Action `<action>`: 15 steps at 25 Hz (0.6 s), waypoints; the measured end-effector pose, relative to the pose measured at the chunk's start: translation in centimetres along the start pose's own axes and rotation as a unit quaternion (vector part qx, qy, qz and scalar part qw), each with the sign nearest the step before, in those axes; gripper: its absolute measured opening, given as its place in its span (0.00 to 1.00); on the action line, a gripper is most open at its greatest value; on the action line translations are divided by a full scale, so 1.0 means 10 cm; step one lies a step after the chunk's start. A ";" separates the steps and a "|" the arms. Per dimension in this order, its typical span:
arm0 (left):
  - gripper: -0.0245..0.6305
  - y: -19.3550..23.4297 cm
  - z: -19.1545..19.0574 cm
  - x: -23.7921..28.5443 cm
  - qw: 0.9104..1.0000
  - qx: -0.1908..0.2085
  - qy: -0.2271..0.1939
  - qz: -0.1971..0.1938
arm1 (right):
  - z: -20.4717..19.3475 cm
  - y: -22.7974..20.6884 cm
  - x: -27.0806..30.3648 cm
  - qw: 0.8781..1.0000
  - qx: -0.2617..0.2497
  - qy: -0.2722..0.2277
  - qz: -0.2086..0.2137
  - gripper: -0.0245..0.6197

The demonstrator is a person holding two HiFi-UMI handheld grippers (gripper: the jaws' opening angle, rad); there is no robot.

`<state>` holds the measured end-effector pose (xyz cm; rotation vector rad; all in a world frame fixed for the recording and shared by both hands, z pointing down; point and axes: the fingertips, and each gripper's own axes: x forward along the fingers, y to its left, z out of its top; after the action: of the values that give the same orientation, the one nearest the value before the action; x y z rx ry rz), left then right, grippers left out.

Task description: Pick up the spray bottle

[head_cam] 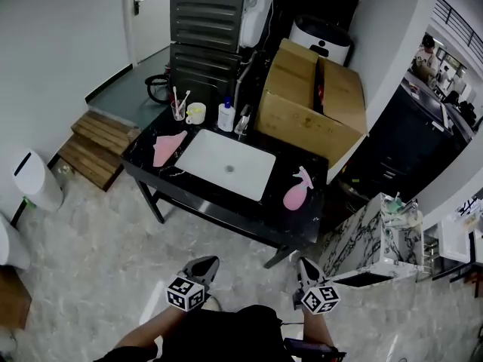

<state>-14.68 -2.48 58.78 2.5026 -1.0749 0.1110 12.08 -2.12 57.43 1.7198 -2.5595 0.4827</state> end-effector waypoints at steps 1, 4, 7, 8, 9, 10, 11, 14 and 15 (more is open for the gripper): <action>0.05 0.04 -0.01 -0.01 1.000 -0.003 -0.001 0.003 | 0.02 0.02 0.04 1.000 -0.001 0.000 0.003 0.08; 0.05 0.17 -0.06 -0.01 1.000 -0.009 0.001 0.010 | 0.05 0.08 0.18 1.000 -0.002 -0.006 0.015 0.08; 0.05 0.22 -0.05 0.06 1.000 -0.014 0.001 0.011 | 0.05 0.02 0.30 1.000 -0.004 -0.005 0.017 0.08; 0.05 0.23 -0.05 0.08 1.000 -0.014 0.003 0.012 | 0.05 -0.01 0.34 1.000 -0.003 -0.005 0.017 0.08; 0.05 0.25 -0.05 0.10 1.000 -0.013 0.006 0.014 | 0.04 -0.05 0.38 1.000 -0.001 -0.004 0.017 0.08; 0.05 0.28 -0.04 0.12 1.000 -0.012 0.009 0.018 | 0.04 -0.08 0.43 1.000 0.002 -0.004 0.017 0.08; 0.05 0.32 -0.03 0.13 1.000 -0.012 0.012 0.023 | 0.04 -0.11 0.48 1.000 0.006 -0.004 0.018 0.08; 0.05 0.43 0.01 0.22 0.999 -0.012 0.019 0.040 | 0.05 -0.26 0.64 1.000 0.014 -0.006 0.020 0.08; 0.05 0.46 0.04 0.27 0.999 -0.011 0.021 0.044 | 0.07 -0.33 0.70 1.000 0.015 -0.008 0.021 0.08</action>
<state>-16.13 -7.30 60.58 2.4227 -1.1635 0.1751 12.46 -9.72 58.86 1.6896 -2.6172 0.5121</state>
